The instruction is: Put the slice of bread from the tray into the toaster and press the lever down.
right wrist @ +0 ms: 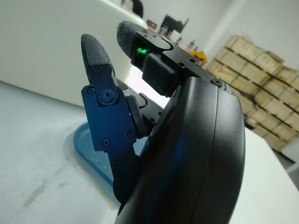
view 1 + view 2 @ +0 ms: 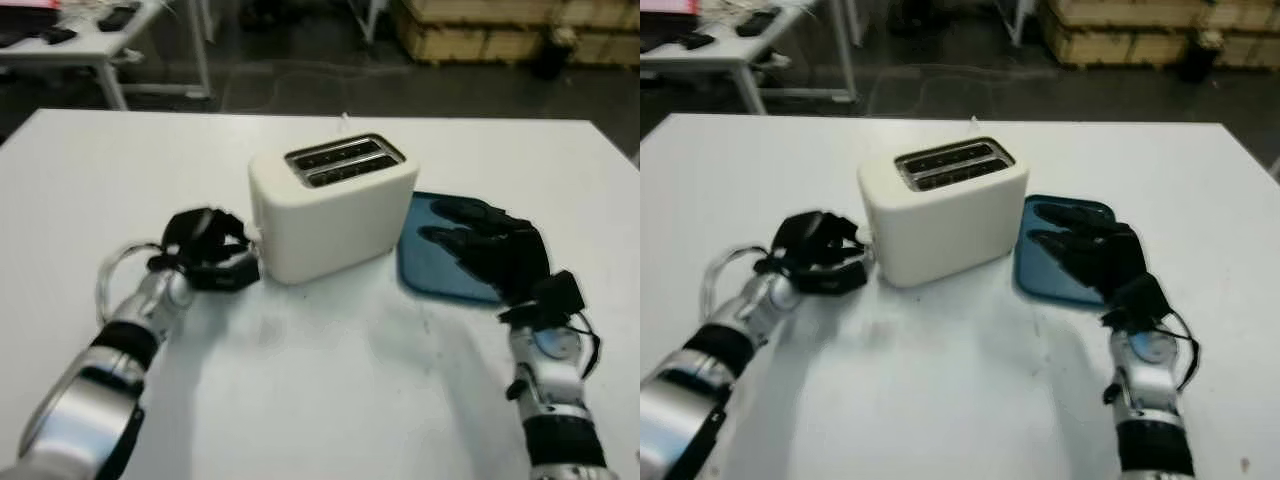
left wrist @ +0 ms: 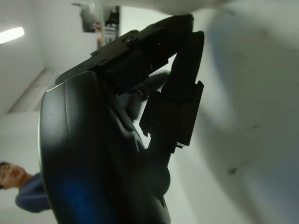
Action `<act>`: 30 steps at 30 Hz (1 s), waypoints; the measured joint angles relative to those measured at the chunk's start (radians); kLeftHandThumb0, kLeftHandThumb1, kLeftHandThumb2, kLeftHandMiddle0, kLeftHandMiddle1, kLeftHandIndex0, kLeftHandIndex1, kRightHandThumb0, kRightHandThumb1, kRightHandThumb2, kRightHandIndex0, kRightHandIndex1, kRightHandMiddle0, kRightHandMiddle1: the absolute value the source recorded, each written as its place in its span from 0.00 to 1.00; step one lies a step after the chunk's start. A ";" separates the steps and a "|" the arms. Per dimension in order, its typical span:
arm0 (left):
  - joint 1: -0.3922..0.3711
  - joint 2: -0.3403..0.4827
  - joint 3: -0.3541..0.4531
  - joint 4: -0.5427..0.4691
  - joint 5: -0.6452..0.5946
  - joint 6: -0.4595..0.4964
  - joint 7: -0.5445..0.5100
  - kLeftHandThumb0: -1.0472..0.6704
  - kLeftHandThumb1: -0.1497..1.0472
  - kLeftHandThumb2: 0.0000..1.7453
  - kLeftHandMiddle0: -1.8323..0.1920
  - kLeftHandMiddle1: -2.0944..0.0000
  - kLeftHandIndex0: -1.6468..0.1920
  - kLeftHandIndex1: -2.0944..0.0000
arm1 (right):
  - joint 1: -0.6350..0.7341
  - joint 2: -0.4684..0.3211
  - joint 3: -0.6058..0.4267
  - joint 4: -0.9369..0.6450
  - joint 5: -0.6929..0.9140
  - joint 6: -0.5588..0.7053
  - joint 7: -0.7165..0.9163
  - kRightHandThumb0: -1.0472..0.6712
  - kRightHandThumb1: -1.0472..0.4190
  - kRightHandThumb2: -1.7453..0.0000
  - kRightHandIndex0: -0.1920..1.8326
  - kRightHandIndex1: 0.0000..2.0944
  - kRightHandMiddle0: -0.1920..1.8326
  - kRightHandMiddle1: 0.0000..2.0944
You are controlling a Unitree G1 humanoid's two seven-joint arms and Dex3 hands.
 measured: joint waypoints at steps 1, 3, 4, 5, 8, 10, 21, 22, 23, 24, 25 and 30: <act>-0.004 -0.002 -0.004 0.010 0.000 0.000 0.001 0.44 0.89 0.08 0.52 0.55 0.30 1.00 | 0.000 0.001 0.003 0.000 0.000 0.000 0.003 0.34 0.14 1.00 0.64 0.00 0.61 0.00; -0.009 -0.006 -0.016 0.028 0.000 0.004 0.001 0.44 0.89 0.09 0.54 0.55 0.32 1.00 | 0.000 0.002 0.004 0.000 0.001 0.000 0.004 0.35 0.14 1.00 0.64 0.00 0.61 0.00; -0.011 -0.007 -0.022 0.032 0.000 0.005 0.001 0.45 0.89 0.09 0.54 0.56 0.32 1.00 | 0.000 0.002 0.003 0.000 0.001 0.000 0.004 0.35 0.14 1.00 0.64 0.00 0.61 0.00; -0.012 -0.007 -0.027 0.035 0.000 0.006 0.002 0.45 0.89 0.09 0.54 0.56 0.32 1.00 | 0.000 0.002 0.003 -0.001 0.001 0.000 0.004 0.36 0.14 1.00 0.64 0.00 0.61 0.00; -0.016 -0.007 -0.032 0.036 -0.002 0.006 0.002 0.45 0.89 0.09 0.54 0.56 0.32 1.00 | 0.000 0.002 0.003 -0.001 0.001 0.000 0.003 0.35 0.14 1.00 0.64 0.00 0.61 0.00; -0.017 -0.007 -0.033 0.035 -0.003 0.005 0.002 0.45 0.89 0.10 0.54 0.56 0.32 1.00 | 0.000 0.002 0.003 -0.001 0.001 0.000 0.003 0.36 0.14 1.00 0.65 0.00 0.61 0.00; 0.039 0.017 -0.034 -0.067 -0.029 0.010 -0.003 0.43 0.89 0.10 0.53 0.55 0.31 0.99 | 0.000 0.002 0.003 -0.001 0.001 0.001 0.003 0.35 0.14 1.00 0.65 0.00 0.61 0.00; 0.054 0.031 -0.034 -0.104 -0.034 0.016 -0.014 0.42 0.89 0.10 0.52 0.55 0.30 0.99 | 0.000 0.002 0.003 -0.001 0.001 0.001 0.003 0.35 0.14 1.00 0.65 0.00 0.61 0.00; 0.072 0.046 -0.032 -0.148 -0.043 0.025 -0.033 0.41 0.89 0.12 0.52 0.52 0.29 0.99 | 0.000 0.002 0.003 -0.001 0.001 0.001 0.003 0.34 0.14 1.00 0.64 0.00 0.61 0.00; 0.097 0.066 -0.025 -0.202 -0.059 0.032 -0.062 0.41 0.89 0.12 0.51 0.50 0.29 0.98 | -0.001 0.002 0.003 -0.001 0.002 0.002 0.004 0.34 0.14 1.00 0.64 0.00 0.60 0.00; 0.127 0.084 -0.014 -0.263 -0.081 0.037 -0.098 0.41 0.89 0.12 0.51 0.48 0.28 0.98 | -0.001 0.001 0.002 -0.001 0.003 0.004 0.004 0.34 0.14 1.00 0.64 0.00 0.60 0.00; 0.317 0.186 0.086 -0.610 -0.174 0.064 -0.275 0.40 0.89 0.10 0.54 0.42 0.28 0.98 | -0.029 -0.039 -0.002 0.004 -0.007 0.004 0.010 0.37 0.14 1.00 0.64 0.00 0.59 0.00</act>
